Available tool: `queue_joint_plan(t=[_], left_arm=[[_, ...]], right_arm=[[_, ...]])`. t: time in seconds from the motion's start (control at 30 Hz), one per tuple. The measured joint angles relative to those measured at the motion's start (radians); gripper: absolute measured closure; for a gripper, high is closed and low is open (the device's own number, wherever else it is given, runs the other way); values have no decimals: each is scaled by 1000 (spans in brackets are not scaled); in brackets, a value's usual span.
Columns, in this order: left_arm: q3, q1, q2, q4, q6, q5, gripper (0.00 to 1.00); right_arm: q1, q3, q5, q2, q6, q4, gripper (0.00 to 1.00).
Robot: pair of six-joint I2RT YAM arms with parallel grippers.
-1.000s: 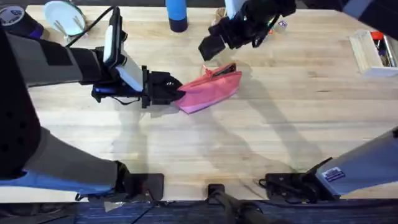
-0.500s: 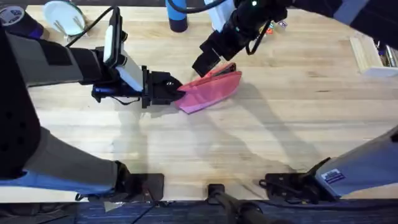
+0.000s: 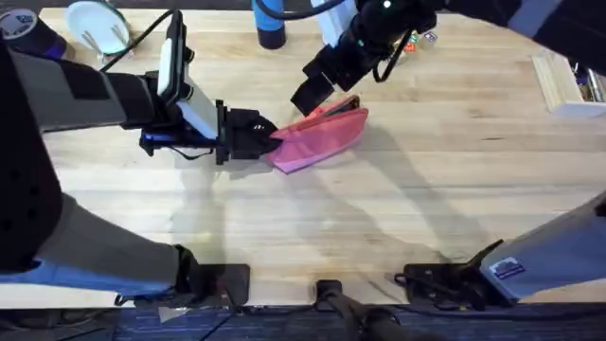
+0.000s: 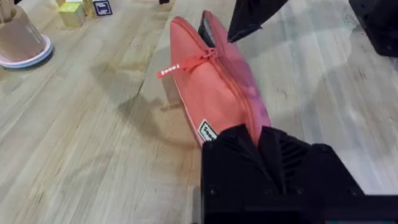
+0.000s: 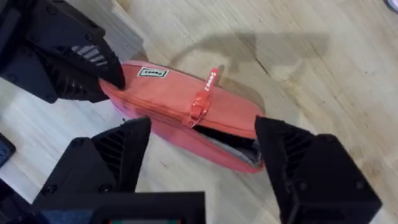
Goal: Unzip the bag, pick up the pens from the table one at a time and place them inside, then zip the bag closed.
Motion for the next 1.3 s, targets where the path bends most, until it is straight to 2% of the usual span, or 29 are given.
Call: queue_joint_plan(t=[0.2, 0.53, 0.73, 0.83, 1.0, 1.17, 1.23, 1.3], left_arm=[[0, 0, 0, -3, 0, 0, 959], [0, 0, 0, -8, 0, 0, 959], [0, 0, 0, -8, 0, -1, 959], [0, 0, 0, -8, 0, 0, 959], [0, 0, 0, -8, 0, -1, 959], [0, 0, 0, -8, 0, -1, 959], [0, 0, 0, -8, 0, -1, 959], [0, 0, 0, -8, 0, -1, 959]], right_arm=[[0, 0, -4, 5, 0, 4, 5], [0, 0, -5, 113, 3, 12, 5], [0, 0, -11, 127, 5, 7, 10], [0, 0, -12, 127, 8, 7, 118], [1, 0, -15, 131, 10, 6, 376], [0, 0, -14, 132, 11, 6, 564], [0, 0, -14, 132, 13, 6, 705], [0, 0, -12, 132, 13, 6, 906]])
